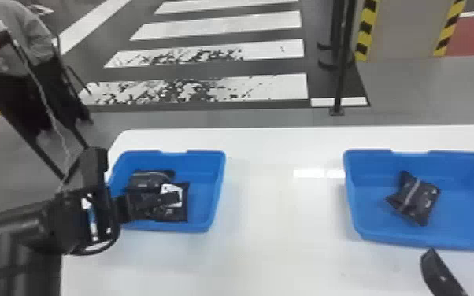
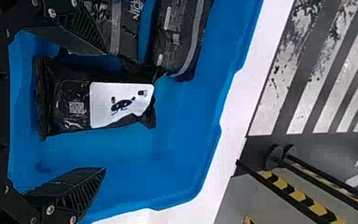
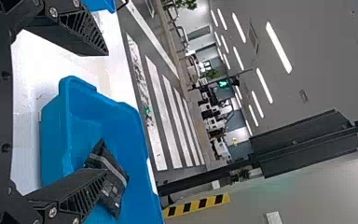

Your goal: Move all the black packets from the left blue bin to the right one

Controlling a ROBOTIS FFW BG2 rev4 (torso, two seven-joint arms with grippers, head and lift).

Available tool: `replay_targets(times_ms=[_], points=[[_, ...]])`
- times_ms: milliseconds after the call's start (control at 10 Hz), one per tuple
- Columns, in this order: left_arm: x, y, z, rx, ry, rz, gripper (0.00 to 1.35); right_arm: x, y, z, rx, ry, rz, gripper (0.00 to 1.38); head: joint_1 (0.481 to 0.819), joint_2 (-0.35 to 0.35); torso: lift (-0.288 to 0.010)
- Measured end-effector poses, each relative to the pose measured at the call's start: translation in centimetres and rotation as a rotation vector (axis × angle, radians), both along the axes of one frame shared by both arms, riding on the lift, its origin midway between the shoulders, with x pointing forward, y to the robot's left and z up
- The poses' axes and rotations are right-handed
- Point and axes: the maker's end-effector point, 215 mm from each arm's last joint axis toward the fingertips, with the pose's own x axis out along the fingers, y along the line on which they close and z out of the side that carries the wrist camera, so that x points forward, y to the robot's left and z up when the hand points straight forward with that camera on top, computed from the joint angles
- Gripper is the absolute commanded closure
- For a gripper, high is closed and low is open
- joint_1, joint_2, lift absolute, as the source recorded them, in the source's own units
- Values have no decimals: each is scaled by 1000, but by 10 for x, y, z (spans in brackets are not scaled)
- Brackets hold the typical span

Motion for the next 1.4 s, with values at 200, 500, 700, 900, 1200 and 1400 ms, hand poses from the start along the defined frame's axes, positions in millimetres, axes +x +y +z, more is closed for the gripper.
replay_targets(times_ms=[200, 500, 700, 900, 1200, 1400], points=[[9, -2, -14, -2, 48, 10, 170, -1, 2, -6, 23, 16, 2, 136, 695, 193, -138], [33, -16, -26, -26, 96, 0, 624, -1, 8, -14, 59, 38, 14, 136, 695, 176, -138], [35, -24, -39, -50, 144, -6, 984, -1, 16, -18, 89, 49, 30, 137, 695, 175, -138], [26, -27, -52, -48, 181, -13, 1207, -2, 16, -21, 114, 58, 27, 137, 695, 173, -138], [31, -24, -50, -18, 130, -41, 1207, -4, 16, -23, 131, 65, 27, 137, 695, 178, -138], [27, -34, -21, -28, 49, -78, 1207, -2, 22, -21, 136, 67, 52, 137, 695, 173, -138]])
